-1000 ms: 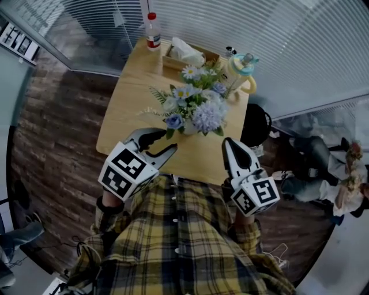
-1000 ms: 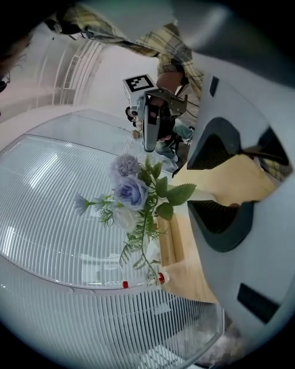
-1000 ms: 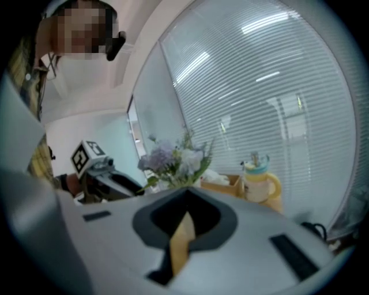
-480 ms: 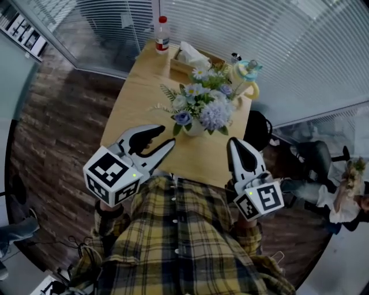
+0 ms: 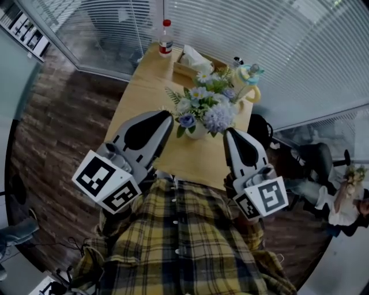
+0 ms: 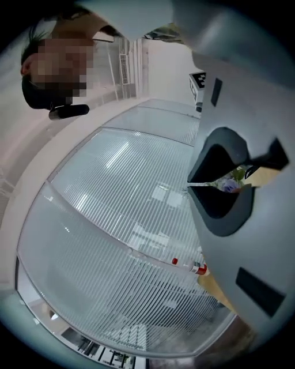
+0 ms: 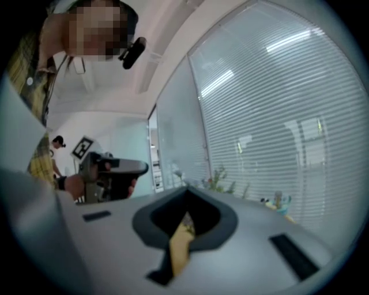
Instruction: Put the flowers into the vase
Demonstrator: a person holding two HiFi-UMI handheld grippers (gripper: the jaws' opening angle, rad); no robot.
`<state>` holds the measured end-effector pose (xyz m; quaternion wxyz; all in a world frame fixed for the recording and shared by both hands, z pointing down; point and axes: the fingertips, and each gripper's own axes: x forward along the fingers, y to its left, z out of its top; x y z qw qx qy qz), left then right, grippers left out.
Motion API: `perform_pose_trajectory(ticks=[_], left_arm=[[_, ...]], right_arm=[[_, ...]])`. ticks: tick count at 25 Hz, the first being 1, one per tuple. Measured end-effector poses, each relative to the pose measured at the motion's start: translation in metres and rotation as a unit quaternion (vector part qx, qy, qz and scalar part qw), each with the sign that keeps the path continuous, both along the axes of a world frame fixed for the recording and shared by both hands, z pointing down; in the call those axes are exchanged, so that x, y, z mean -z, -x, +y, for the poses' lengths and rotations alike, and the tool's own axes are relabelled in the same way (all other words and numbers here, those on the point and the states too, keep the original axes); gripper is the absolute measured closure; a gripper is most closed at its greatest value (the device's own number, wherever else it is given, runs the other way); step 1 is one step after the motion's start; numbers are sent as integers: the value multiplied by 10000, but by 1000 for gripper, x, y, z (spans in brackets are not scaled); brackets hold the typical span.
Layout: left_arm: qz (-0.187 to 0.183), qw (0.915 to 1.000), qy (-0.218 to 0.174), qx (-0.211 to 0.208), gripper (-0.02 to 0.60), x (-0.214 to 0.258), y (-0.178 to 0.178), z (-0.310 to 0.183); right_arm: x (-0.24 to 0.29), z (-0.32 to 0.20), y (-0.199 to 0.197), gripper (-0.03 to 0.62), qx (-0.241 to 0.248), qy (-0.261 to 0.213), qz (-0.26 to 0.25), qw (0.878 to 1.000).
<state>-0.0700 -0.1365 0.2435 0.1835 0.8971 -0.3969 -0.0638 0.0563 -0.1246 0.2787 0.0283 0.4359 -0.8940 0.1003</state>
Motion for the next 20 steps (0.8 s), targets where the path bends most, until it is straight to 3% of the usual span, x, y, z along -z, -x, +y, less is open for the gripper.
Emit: perform_pose_trajectory(ticks=[12,20], left_arm=[[-268,9984,-471,-142,572,29,-27,-25],[-392,9981,-399,-270,572,21,-31,-36]], right_arm=[[46,-25,7,582,121,-587,276,9978],[44,-41,-12,582,15,-500,288,9983]])
